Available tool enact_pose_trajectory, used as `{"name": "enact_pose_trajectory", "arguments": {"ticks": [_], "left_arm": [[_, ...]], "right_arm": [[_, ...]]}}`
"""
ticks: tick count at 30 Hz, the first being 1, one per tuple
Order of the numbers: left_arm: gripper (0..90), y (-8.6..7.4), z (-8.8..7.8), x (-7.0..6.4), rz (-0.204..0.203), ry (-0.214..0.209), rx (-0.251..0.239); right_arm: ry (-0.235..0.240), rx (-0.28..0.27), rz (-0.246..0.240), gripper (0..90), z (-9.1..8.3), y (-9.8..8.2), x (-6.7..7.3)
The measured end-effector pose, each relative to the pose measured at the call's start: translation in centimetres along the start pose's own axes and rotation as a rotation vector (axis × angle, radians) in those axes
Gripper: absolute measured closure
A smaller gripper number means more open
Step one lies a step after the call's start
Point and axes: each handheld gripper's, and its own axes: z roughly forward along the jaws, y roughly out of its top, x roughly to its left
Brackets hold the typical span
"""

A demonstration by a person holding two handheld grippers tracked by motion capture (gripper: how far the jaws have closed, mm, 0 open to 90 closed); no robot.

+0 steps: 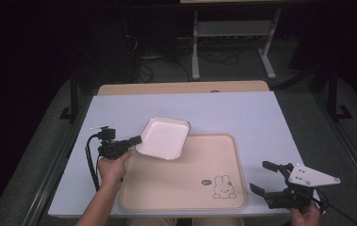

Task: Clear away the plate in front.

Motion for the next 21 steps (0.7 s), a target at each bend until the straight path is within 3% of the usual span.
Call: {"name": "enact_pose_trajectory", "arguments": {"ticks": [11, 21], "left_arm": [[88.9, -2.4, 0.5, 0.2, -0.007, 0.021, 0.033], [88.8, -4.3, 0.9, -0.5, 0.016, 0.044, 0.052]], "right_arm": [[0.003, 0.001, -0.003, 13.1, 0.0, 0.0, 0.0], [0.005, 0.002, -0.002, 13.1, 0.0, 0.0, 0.1]]}}
